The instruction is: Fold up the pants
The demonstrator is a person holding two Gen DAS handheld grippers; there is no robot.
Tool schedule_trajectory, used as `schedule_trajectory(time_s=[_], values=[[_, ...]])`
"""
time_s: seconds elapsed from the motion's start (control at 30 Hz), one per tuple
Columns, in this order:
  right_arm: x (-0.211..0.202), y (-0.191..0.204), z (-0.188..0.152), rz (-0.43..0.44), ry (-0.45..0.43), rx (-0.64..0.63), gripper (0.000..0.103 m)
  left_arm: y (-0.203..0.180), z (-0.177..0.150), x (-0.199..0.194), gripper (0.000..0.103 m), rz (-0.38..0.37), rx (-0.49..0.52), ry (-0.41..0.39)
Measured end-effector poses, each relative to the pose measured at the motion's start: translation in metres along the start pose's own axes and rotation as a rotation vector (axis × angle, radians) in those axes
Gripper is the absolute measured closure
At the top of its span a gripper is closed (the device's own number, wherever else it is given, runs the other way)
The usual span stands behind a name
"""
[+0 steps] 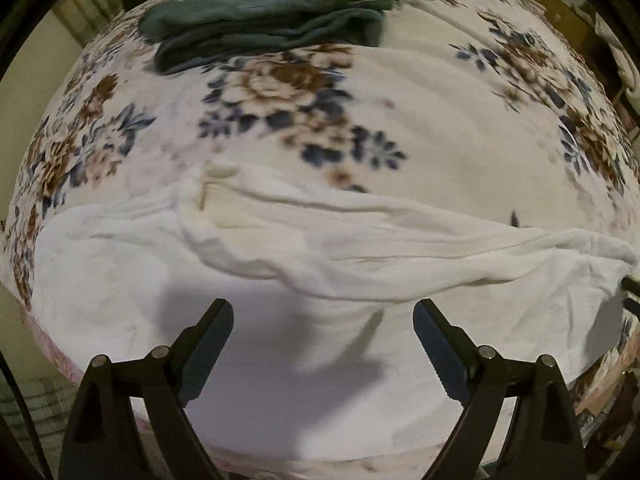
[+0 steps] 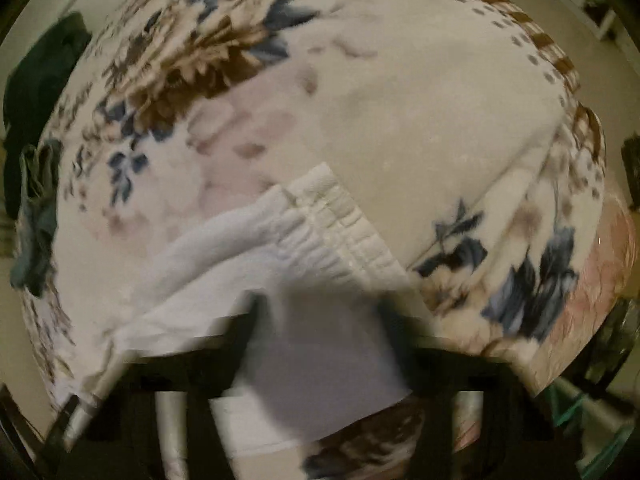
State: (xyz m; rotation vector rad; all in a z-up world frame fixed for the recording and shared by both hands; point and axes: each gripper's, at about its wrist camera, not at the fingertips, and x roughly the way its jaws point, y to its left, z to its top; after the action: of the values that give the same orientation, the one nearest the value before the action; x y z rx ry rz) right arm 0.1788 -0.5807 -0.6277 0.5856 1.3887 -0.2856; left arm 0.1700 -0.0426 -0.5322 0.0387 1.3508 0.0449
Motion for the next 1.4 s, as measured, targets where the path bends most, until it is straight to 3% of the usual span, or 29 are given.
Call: schedule_trajectory(time_s=[0.03, 0.13, 0.27, 0.37, 0.4, 0.5, 0.6, 0.67, 0.7, 0.9, 1.0, 1.07, 1.13, 1.17, 1.23, 1.27, 1.4], values=[[0.001, 0.000, -0.001, -0.009, 0.005, -0.010, 0.103, -0.005, 0.001, 0.000, 0.011, 0.006, 0.012, 0.000], [-0.024, -0.007, -0.009, -0.010, -0.020, 0.023, 0.103, -0.018, -0.003, -0.002, 0.011, 0.006, 0.036, 0.004], [-0.054, -0.040, -0.010, 0.054, -0.054, 0.119, 0.102, -0.024, -0.008, -0.001, 0.011, 0.017, 0.059, 0.015], [-0.034, -0.066, -0.009, 0.159, 0.062, 0.166, 0.096, -0.028, -0.009, 0.003, 0.011, 0.022, 0.047, 0.028], [-0.029, -0.070, -0.011, 0.164, 0.070, 0.172, 0.089, -0.031, -0.009, 0.004, 0.011, 0.026, 0.046, 0.026], [-0.010, -0.071, -0.017, 0.145, 0.117, 0.136, 0.042, -0.041, -0.010, 0.006, 0.011, 0.034, 0.058, 0.023], [0.012, -0.064, -0.025, 0.155, 0.164, 0.105, 0.041, -0.049, -0.011, 0.007, 0.011, 0.025, 0.058, 0.031], [0.021, -0.054, -0.030, 0.094, 0.155, 0.063, 0.062, -0.054, -0.013, 0.008, 0.011, 0.021, 0.060, 0.036], [0.022, -0.049, -0.034, 0.062, 0.142, 0.038, 0.082, -0.056, -0.014, 0.008, 0.011, 0.022, 0.061, 0.038], [-0.029, -0.052, -0.048, 0.009, 0.004, 0.072, 0.085, -0.059, -0.020, 0.002, 0.011, 0.020, 0.082, 0.039], [-0.024, -0.068, -0.050, 0.034, 0.029, 0.118, 0.084, -0.059, -0.023, 0.005, 0.011, 0.025, 0.084, 0.046], [-0.003, -0.067, -0.047, 0.007, 0.095, 0.079, 0.082, -0.058, -0.024, 0.009, 0.011, 0.032, 0.074, 0.059], [0.014, -0.063, -0.044, -0.076, 0.167, 0.033, 0.074, -0.055, -0.026, 0.008, 0.011, 0.036, 0.068, 0.062], [0.009, -0.057, -0.043, -0.082, 0.156, 0.013, 0.074, -0.052, -0.028, 0.006, 0.011, 0.048, 0.066, 0.058], [-0.014, -0.038, -0.044, -0.092, 0.103, -0.047, 0.050, -0.042, -0.034, -0.001, 0.011, 0.061, 0.048, 0.049], [-0.030, -0.022, -0.046, -0.084, 0.062, -0.091, 0.044, -0.035, -0.036, -0.003, 0.011, 0.071, 0.035, 0.049], [-0.067, 0.067, -0.065, 0.069, -0.023, -0.319, 0.030, 0.012, -0.044, -0.014, 0.011, 0.140, -0.070, 0.033]])
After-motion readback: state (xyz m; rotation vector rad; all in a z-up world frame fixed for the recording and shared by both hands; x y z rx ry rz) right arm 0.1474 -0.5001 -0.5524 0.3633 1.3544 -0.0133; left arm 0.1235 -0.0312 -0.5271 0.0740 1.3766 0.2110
